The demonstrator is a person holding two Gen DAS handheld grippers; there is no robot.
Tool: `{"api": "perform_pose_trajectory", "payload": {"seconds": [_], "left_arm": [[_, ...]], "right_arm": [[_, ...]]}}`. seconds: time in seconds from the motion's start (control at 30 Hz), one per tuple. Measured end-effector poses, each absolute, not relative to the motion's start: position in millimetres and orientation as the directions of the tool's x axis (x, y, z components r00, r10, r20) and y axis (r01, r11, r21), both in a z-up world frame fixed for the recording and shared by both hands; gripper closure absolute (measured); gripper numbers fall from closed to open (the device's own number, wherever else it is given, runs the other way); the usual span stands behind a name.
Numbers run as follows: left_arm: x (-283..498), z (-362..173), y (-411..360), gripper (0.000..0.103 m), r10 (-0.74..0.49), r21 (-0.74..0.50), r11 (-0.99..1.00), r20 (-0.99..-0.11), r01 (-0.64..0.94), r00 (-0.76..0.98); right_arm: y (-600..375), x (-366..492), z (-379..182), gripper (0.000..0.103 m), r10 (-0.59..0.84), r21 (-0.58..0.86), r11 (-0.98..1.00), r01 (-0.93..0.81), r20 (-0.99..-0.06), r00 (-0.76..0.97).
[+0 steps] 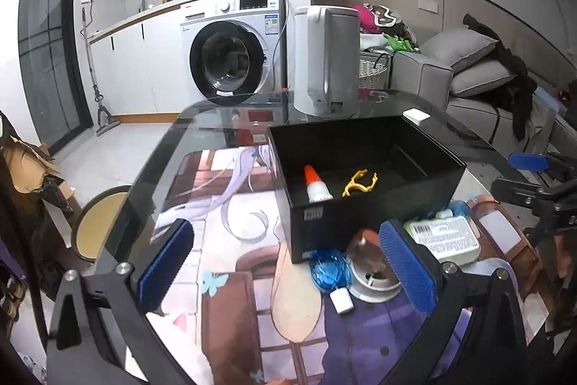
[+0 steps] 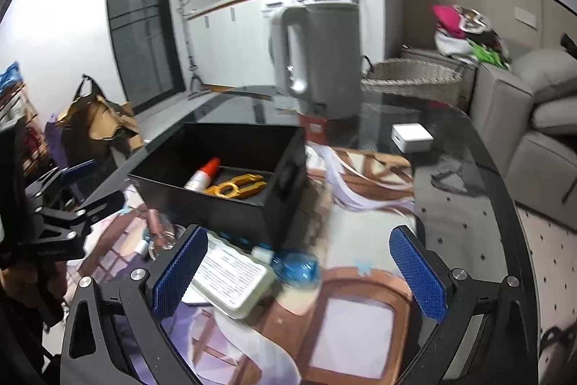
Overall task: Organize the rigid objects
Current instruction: 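Open both grippers inside the box and withdraw them, then move the right gripper to the blue plastic bottle and close on it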
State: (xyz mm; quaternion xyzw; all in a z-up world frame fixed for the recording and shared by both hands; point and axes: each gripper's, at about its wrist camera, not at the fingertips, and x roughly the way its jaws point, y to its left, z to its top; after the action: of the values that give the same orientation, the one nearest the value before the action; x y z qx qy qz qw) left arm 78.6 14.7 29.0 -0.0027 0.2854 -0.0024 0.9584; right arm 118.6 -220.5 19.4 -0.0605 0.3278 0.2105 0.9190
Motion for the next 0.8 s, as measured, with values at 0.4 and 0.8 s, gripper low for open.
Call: {"api": "perform_pose_trajectory", "payload": {"seconds": [0.4, 0.8], "left_arm": [[83, 7, 17, 0.000, 0.000, 0.005, 1.000, -0.587, 0.004, 0.810], [86, 3, 21, 0.000, -0.025, -0.026, 1.000, -0.607, 0.012, 0.794]], "right_arm": [[-231, 134, 3, 0.000, 0.270, -0.005, 0.929, -0.369, -0.671, 0.690], [-225, 144, -15, 0.000, 0.244, -0.015, 0.930, -0.368, -0.725, 0.644]]}}
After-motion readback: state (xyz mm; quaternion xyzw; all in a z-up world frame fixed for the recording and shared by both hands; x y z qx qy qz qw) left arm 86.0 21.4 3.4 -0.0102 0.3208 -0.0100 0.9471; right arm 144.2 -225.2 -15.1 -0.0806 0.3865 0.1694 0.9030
